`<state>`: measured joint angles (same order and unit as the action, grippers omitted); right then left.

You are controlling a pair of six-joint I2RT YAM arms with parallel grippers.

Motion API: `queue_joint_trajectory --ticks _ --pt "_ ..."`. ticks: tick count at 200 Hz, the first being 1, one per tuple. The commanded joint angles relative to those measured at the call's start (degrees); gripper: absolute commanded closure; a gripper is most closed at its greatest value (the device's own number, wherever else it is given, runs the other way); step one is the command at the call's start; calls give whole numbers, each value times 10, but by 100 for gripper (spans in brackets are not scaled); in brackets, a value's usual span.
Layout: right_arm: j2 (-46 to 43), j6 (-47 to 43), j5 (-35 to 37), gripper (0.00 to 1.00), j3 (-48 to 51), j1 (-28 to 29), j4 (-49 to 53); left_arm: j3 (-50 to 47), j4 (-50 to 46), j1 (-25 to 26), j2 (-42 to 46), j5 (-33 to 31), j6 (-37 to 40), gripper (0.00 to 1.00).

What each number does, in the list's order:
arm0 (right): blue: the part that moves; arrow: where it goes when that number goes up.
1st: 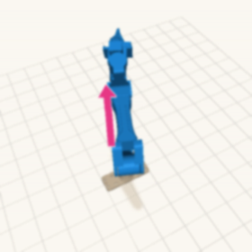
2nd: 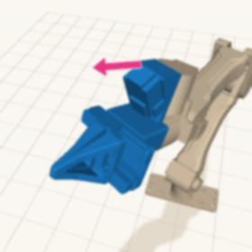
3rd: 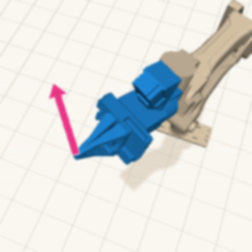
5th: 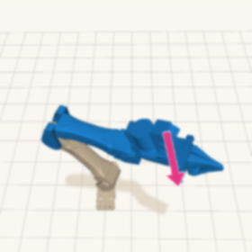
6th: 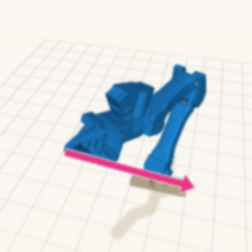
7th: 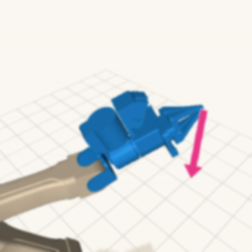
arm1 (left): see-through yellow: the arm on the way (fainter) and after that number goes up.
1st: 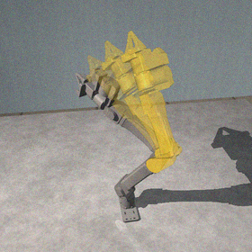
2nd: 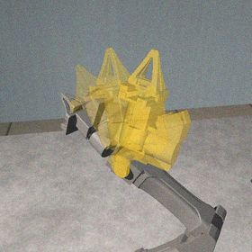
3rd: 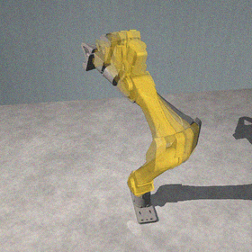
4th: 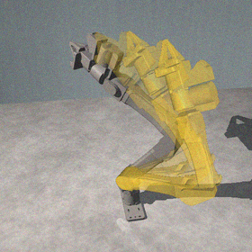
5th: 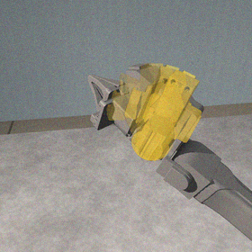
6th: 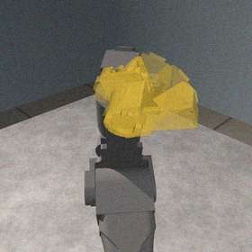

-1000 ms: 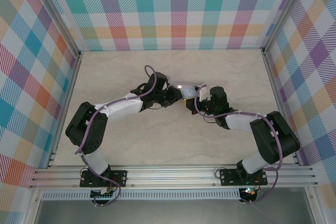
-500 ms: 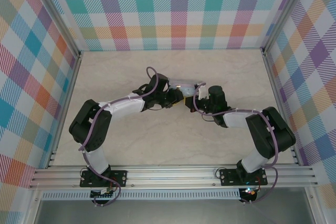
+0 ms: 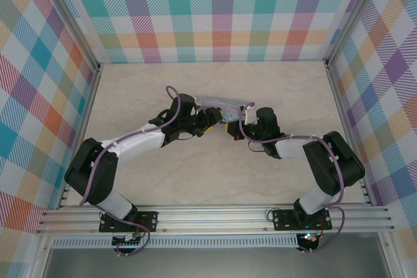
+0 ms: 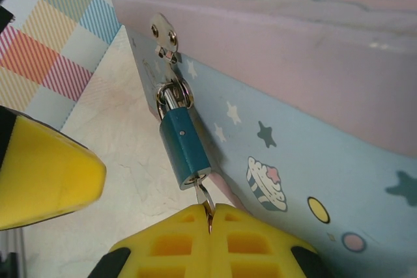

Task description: Unlock a padlock with a key

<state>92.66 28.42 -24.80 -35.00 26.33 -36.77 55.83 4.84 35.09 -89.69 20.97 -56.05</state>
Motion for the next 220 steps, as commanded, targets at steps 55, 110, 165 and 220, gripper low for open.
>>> queue_joint_trajectory --ticks 55,110,165,220 --pt "6 144 -43 98 -38 7 42 -65 133 -4 4 -45 -126 43" --pt "-11 196 -38 98 -49 17 80 -67 170 -1 -26 -37 -147 50" --pt "-22 194 -27 98 -60 19 122 -65 140 -1 -29 -52 -129 52" --pt "-24 205 -28 98 -69 18 141 -69 102 0 -25 -63 -118 52"
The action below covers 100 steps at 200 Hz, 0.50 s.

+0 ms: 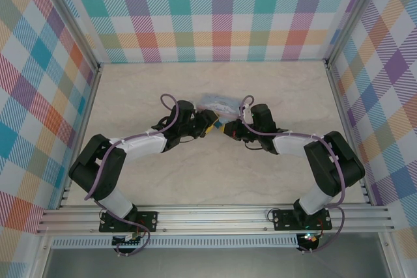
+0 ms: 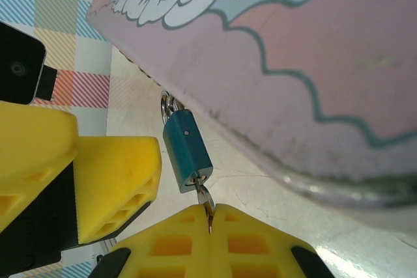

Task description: Unlock a padlock with a key

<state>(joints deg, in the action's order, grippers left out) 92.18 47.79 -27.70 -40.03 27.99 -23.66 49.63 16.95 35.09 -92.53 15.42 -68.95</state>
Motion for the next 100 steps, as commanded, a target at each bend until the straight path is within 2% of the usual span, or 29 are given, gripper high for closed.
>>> queue_joint_trajectory --ticks 1,100 --pt "-20 11 1 98 -19 2 9 -7 -19 0 3 -7 10 52" --pt "-17 33 -12 98 -26 2 15 1 23 11 -38 3 -11 58"
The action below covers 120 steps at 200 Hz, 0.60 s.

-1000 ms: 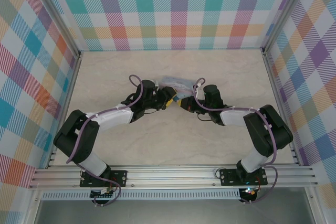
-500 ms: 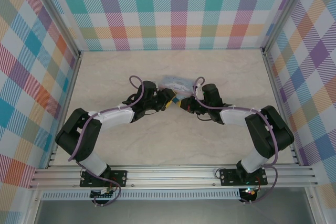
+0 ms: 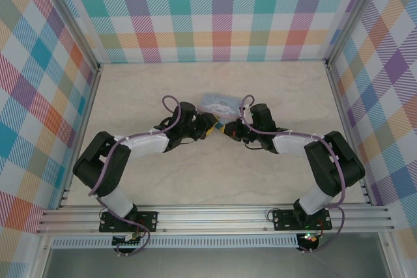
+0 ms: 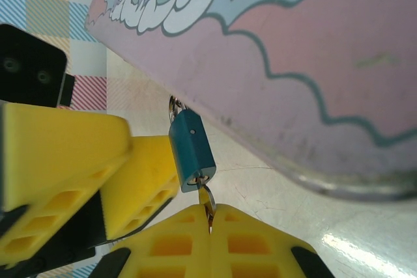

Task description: Unlock a padlock with a key

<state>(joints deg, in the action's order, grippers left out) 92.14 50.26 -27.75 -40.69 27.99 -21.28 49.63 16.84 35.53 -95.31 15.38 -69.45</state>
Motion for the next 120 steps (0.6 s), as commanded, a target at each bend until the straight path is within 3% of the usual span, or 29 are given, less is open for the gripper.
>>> queue_joint_trajectory --ticks 1,120 --pt "-17 9 -12 98 -19 2 -8 1 24 7 -11 3 -6 58" --pt "-17 28 -13 98 -15 3 -5 10 53 23 -36 -14 -32 72"
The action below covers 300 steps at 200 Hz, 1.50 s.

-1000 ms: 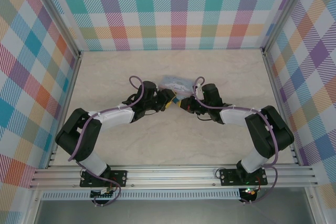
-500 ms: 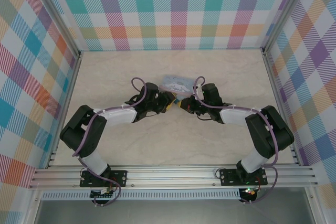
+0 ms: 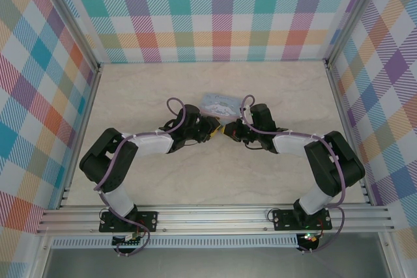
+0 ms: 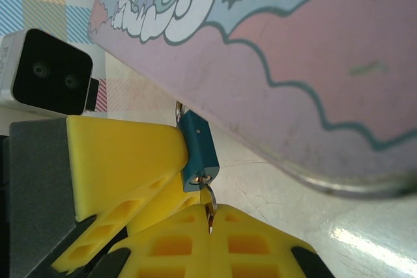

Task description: Unlock a padlock with a key

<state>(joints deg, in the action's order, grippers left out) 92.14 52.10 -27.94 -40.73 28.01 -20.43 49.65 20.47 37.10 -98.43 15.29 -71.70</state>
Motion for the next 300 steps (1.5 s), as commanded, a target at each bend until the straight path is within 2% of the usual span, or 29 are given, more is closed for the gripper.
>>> queue_joint_trajectory --ticks 1,102,137,166,203,252,300 --pt "-17 10 -11 98 -15 2 -14 10 17 8 -4 -13 -10 72" --pt "-11 24 -24 98 -24 4 -4 20 23 10 -14 -13 -18 72" --pt "-8 26 -25 98 -27 5 -3 20 26 10 -15 -14 -16 78" --pt "-10 25 -25 96 -27 5 -3 19 26 10 -15 -17 -17 88" --pt "-13 24 -18 89 -22 5 -1 19 26 10 -12 -21 -16 100" --pt "-33 -8 9 72 -16 2 36 22 23 10 -8 -27 -18 100" --pt "-87 -124 76 57 -2 2 123 27 20 10 -6 -25 -21 100"
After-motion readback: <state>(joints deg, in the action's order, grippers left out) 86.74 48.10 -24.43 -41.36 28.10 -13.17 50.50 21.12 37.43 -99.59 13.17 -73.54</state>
